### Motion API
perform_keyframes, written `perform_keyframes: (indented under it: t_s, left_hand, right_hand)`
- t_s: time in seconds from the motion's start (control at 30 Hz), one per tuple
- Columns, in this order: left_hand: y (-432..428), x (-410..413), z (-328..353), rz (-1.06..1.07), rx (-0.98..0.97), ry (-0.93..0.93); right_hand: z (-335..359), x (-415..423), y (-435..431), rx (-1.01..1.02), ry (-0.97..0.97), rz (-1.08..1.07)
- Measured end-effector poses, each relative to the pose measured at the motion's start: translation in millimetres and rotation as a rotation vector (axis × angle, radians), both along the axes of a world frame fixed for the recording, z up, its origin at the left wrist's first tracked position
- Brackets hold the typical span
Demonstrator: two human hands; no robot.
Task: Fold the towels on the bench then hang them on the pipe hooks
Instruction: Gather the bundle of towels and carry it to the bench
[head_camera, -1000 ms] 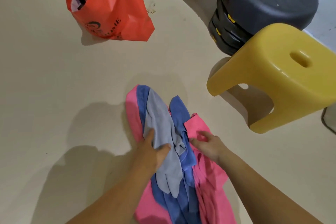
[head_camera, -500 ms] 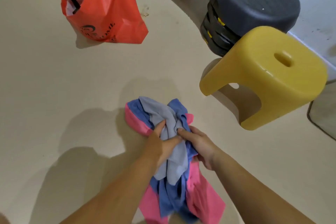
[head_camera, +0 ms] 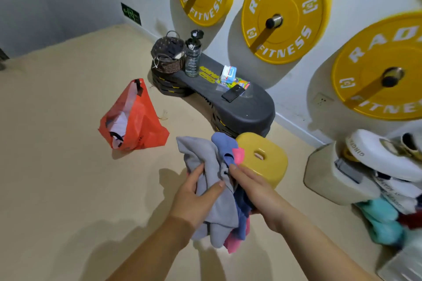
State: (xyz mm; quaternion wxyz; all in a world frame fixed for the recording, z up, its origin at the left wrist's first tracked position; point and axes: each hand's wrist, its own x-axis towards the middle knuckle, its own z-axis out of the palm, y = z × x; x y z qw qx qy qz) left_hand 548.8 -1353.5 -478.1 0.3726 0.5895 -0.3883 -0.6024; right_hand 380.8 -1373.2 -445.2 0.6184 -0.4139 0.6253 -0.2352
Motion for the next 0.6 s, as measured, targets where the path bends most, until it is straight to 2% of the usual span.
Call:
perform_keyframes:
  t_s: [0.17,0.3,0.43,0.6]
  left_hand:
    - [34,-17,186,-0.026,0.056,0.055]
    - [76,-36,296,-0.149,0.079,0.077]
    - [120,-51,352,-0.306,0.079,0.052]
    - [181,-70,383,-0.58,0.073,0.035]
  right_hand:
    - [181,-16,45,-0.027,-0.003,-0.09]
    - [283,-34,103,-0.03,0.056,-0.186]
    - [343,-46,176,-0.039,0.071,-0.367]
    - [380,-47,294,-0.048,0.065,-0.671]
